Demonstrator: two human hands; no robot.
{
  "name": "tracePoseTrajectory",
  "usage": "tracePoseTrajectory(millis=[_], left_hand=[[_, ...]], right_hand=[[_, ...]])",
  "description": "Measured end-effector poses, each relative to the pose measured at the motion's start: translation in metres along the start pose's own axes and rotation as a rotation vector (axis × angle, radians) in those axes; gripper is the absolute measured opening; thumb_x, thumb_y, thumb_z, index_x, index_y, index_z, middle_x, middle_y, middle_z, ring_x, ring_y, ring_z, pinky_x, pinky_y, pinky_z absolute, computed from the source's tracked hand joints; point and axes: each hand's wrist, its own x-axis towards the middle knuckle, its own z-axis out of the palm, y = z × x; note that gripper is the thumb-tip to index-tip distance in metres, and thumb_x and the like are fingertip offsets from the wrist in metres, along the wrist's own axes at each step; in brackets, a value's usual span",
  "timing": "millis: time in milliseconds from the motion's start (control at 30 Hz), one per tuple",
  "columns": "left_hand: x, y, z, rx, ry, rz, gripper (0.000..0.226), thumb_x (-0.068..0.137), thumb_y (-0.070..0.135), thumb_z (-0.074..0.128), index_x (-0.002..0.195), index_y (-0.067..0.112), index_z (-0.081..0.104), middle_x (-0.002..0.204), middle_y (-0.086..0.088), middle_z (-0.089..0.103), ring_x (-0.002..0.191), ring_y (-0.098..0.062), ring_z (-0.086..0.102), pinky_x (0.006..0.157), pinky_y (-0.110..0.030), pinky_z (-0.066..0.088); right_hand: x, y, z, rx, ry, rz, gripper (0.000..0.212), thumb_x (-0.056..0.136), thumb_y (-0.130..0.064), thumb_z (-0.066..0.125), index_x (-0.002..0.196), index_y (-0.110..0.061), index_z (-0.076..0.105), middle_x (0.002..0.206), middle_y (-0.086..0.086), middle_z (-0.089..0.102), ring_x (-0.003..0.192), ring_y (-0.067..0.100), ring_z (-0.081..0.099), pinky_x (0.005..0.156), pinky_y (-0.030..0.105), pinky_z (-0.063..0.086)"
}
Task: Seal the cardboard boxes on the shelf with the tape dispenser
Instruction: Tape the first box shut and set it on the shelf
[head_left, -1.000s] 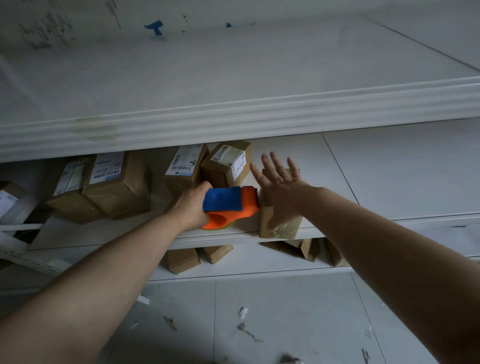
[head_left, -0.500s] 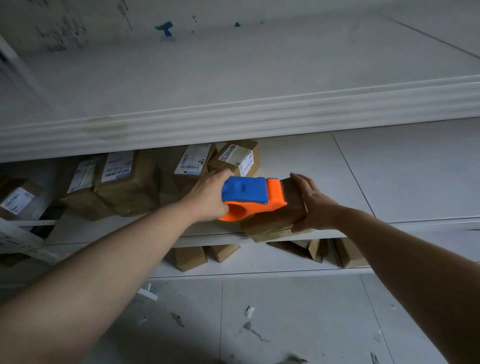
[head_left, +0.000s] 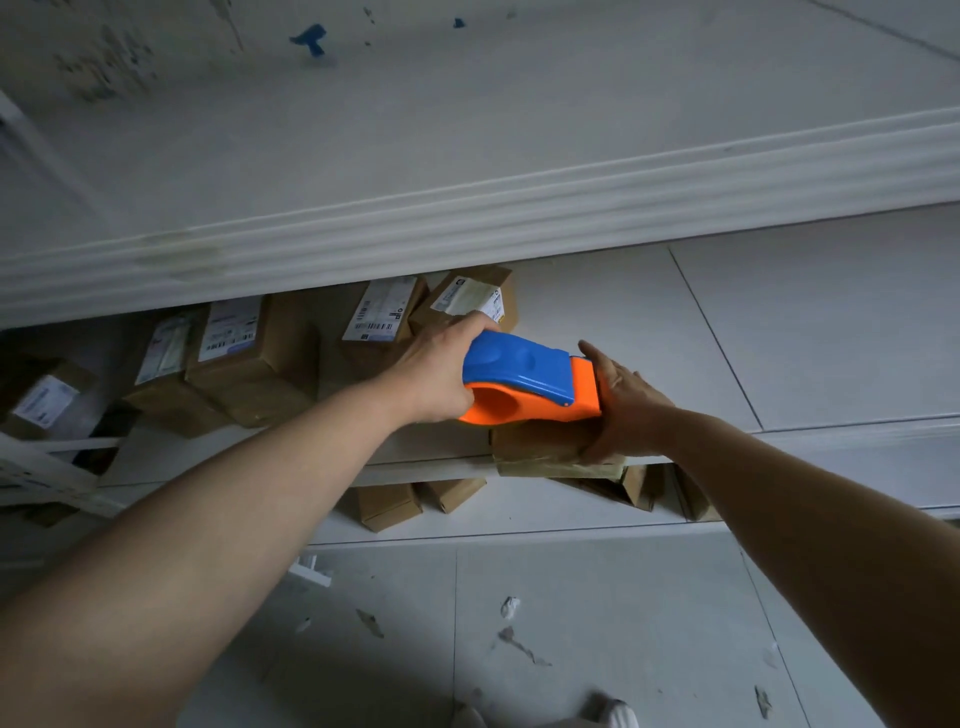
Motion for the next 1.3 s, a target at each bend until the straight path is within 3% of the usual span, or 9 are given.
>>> tracePoseTrajectory(millis=[300,600,700,867,967,1067,1300], left_hand=[[-0.046,-0.098,-0.056,-0.037,0.115,-0.18,0.061,0.065,-0.008,0.068,0.11,0.03,0.053,0.095,0.001,0.062,0.086,-0.02,0.061,0.075,-0.031,0.046],[-0.048,-0.12,-0.02,-0.053,0.079,-0.175,0.055,0.068,-0.009,0.068,0.109,0.022,0.05,0.096,-0.004,0.059,0.086,-0.021,0.059,0.07,-0.03,0.044],[-0.045,-0.121,-0.007,-0.038,0.077,-0.139,0.054,0.066,-0.01,0.066,0.11,0.017,0.051,0.1,-0.008,0.058,0.09,-0.025,0.059,0.074,-0.032,0.045],[-0.04,-0.121,0.009,-0.003,0.054,-0.147,0.056,0.066,-0.007,0.068,0.11,0.022,0.048,0.103,-0.008,0.055,0.094,-0.026,0.058,0.078,-0.038,0.049],[-0.039,-0.12,0.013,0.02,0.037,-0.169,0.059,0.067,-0.005,0.07,0.112,0.024,0.046,0.104,-0.005,0.056,0.095,-0.024,0.057,0.079,-0.041,0.051],[-0.039,-0.12,0.014,0.026,0.022,-0.172,0.06,0.067,-0.005,0.07,0.112,0.026,0.046,0.104,-0.002,0.055,0.097,-0.023,0.057,0.082,-0.044,0.051],[-0.04,-0.118,0.012,0.026,0.015,-0.165,0.059,0.067,-0.003,0.07,0.109,0.028,0.044,0.1,-0.001,0.055,0.093,-0.022,0.057,0.078,-0.041,0.051]], right_hand=[[0.003,0.01,-0.002,-0.08,0.025,-0.033,0.141,0.05,-0.038,0.089,0.151,-0.027,-0.008,0.152,-0.005,0.028,0.139,0.02,0.03,0.121,0.044,0.006],[0.002,0.009,-0.001,-0.107,0.016,-0.021,0.142,0.051,-0.036,0.089,0.151,-0.026,-0.01,0.155,-0.004,0.022,0.142,0.021,0.024,0.12,0.047,0.0],[0.001,0.008,-0.001,-0.124,0.025,-0.028,0.141,0.053,-0.035,0.088,0.151,-0.024,-0.013,0.157,-0.001,0.017,0.145,0.021,0.018,0.12,0.046,-0.004],[-0.004,0.001,-0.001,-0.254,-0.002,-0.042,0.132,0.066,-0.036,0.082,0.151,-0.023,-0.019,0.162,0.005,-0.007,0.148,0.019,-0.012,0.118,0.044,-0.009],[-0.005,-0.005,0.006,-0.423,0.008,-0.07,0.137,0.063,-0.056,0.078,0.149,-0.022,-0.024,0.156,0.002,-0.028,0.144,0.024,-0.027,0.116,0.049,-0.013],[-0.006,-0.012,0.021,-0.5,0.07,-0.174,0.138,0.061,-0.08,0.064,0.15,-0.016,-0.02,0.157,0.004,-0.027,0.144,0.022,-0.026,0.117,0.047,-0.014],[-0.006,-0.021,0.023,-0.569,0.078,-0.232,0.13,0.066,-0.082,0.055,0.151,-0.014,-0.016,0.159,0.005,-0.021,0.145,0.02,-0.022,0.118,0.047,-0.011]])
